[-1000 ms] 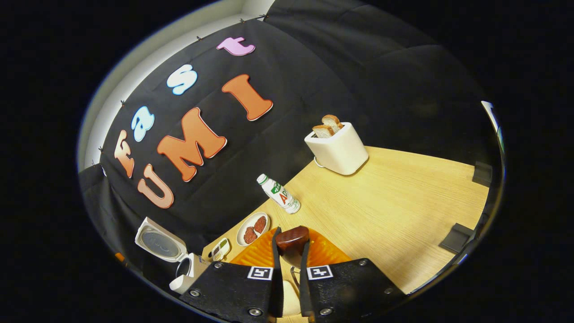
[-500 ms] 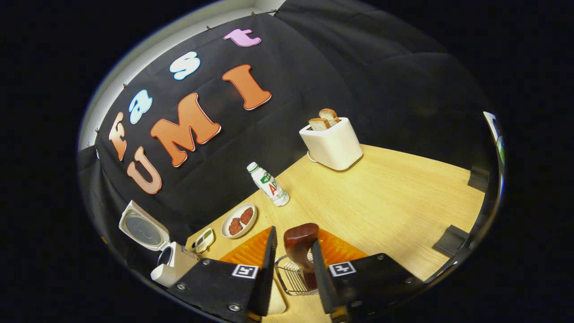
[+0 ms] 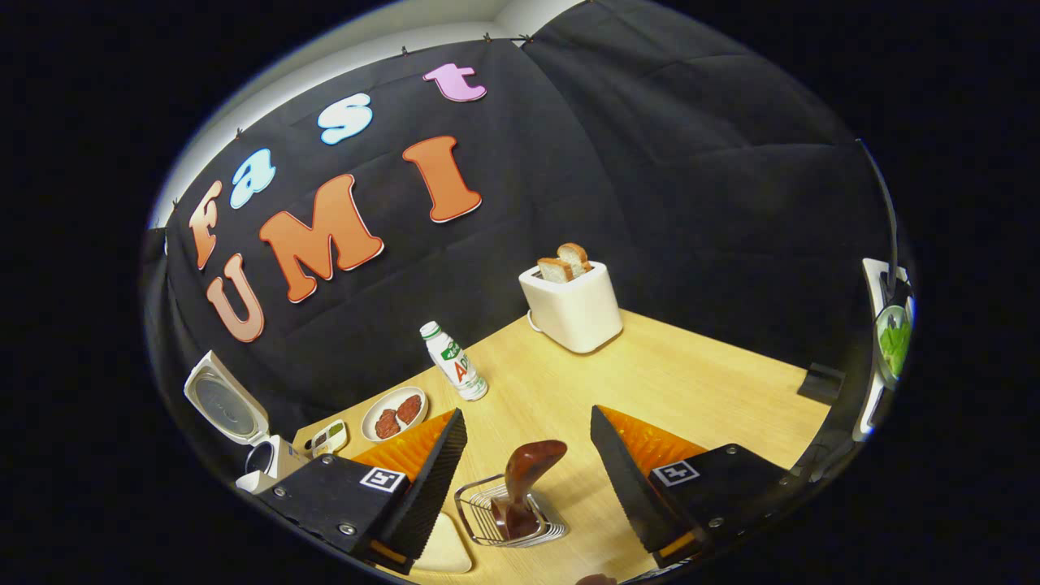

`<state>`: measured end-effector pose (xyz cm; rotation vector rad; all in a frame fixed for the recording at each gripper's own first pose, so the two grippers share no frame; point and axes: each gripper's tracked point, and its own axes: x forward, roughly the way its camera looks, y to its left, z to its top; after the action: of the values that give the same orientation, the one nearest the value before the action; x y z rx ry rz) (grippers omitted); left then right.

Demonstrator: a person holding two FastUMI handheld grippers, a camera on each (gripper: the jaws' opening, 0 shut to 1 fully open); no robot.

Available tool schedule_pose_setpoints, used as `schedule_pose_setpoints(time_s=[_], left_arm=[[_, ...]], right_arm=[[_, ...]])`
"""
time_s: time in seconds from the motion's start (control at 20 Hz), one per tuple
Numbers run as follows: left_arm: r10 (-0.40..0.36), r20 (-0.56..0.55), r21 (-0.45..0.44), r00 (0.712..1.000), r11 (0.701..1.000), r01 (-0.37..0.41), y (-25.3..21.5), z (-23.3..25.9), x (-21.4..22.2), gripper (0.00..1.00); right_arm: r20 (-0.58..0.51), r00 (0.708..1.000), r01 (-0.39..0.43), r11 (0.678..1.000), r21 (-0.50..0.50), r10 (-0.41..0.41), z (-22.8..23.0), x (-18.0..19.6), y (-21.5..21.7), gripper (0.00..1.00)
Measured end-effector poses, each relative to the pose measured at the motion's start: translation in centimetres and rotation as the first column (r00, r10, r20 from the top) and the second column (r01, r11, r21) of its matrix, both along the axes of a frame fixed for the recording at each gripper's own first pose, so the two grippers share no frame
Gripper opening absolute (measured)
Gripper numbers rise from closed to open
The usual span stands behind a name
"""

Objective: Close the left gripper, press the button to open the rice cooker; take a wooden spoon from the chopstick holder with the right hand, scoop a spoonful of rice and pour it into the rice cooker, then put the wooden spoon back into the chopstick holder.

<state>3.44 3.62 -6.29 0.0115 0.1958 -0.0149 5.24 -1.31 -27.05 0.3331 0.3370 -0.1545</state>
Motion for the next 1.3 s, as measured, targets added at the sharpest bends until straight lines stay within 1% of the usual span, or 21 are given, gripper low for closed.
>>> schedule_pose_setpoints(time_s=[0.05,0.1,0.15,0.25,0.35,0.45,0.6,0.8,0.9,0.95,1.0,1.1,1.3], left_arm=[[0.006,0.015,-0.004,1.000,1.000,-0.006,0.2,0.7,0.7,1.00],[0.019,0.022,0.008,1.000,1.000,-0.020,0.5,1.5,1.6,0.97],[0.028,0.031,0.023,0.999,0.999,-0.029,0.7,2.0,2.3,1.00],[0.032,0.040,0.035,0.999,0.999,-0.033,0.5,3.7,4.3,1.00],[0.028,0.027,0.009,0.999,1.000,-0.028,0.0,4.8,6.4,0.99],[0.033,0.022,0.001,0.999,0.999,-0.033,0.1,5.6,9.3,1.00],[0.038,-0.010,0.043,0.999,0.998,-0.037,0.1,6.0,13.8,1.00],[0.042,-0.087,0.010,0.995,0.999,-0.041,-0.4,5.0,19.7,0.99],[0.055,-0.114,0.025,0.992,0.998,-0.053,0.3,5.1,22.8,0.99],[0.061,-0.134,0.027,0.989,0.998,-0.058,0.5,4.9,24.4,0.97],[0.064,-0.143,0.016,0.988,0.998,-0.063,0.5,4.7,25.6,0.99],[0.067,-0.199,-0.006,0.978,0.998,-0.069,0.6,3.7,27.7,1.00],[0.078,-0.274,0.071,0.958,0.996,-0.061,1.6,1.0,30.3,1.00]], right_arm=[[0.001,1.000,-0.003,1.000,0.000,0.003,0.6,0.0,-0.1,0.95],[0.003,1.000,-0.010,1.000,0.000,0.010,1.3,0.1,-0.3,0.95],[0.003,1.000,-0.015,1.000,-0.002,0.015,1.8,0.1,-0.3,0.95],[0.005,1.000,-0.019,1.000,-0.005,0.019,2.8,-0.2,-0.6,0.95],[0.004,1.000,-0.030,1.000,-0.005,0.030,3.5,-0.5,-0.2,0.95],[0.008,0.999,-0.043,0.999,0.001,0.043,4.1,-0.5,0.2,0.95],[0.006,0.998,-0.062,0.998,0.012,0.062,4.5,-0.6,1.0,0.95],[0.000,0.998,-0.068,0.997,0.023,0.068,4.4,-0.5,1.4,0.95],[-0.011,0.998,-0.063,0.997,0.036,0.064,3.9,-0.6,1.4,0.95],[-0.017,0.998,-0.057,0.997,0.043,0.057,3.6,-0.7,1.3,0.95],[-0.025,0.998,-0.048,0.998,0.047,0.049,3.2,-0.9,1.2,0.95],[-0.045,0.998,-0.032,0.998,0.052,0.034,2.4,-1.2,0.9,0.95],[-0.064,0.998,-0.011,0.997,0.070,0.016,1.9,-1.7,0.7,0.95]])
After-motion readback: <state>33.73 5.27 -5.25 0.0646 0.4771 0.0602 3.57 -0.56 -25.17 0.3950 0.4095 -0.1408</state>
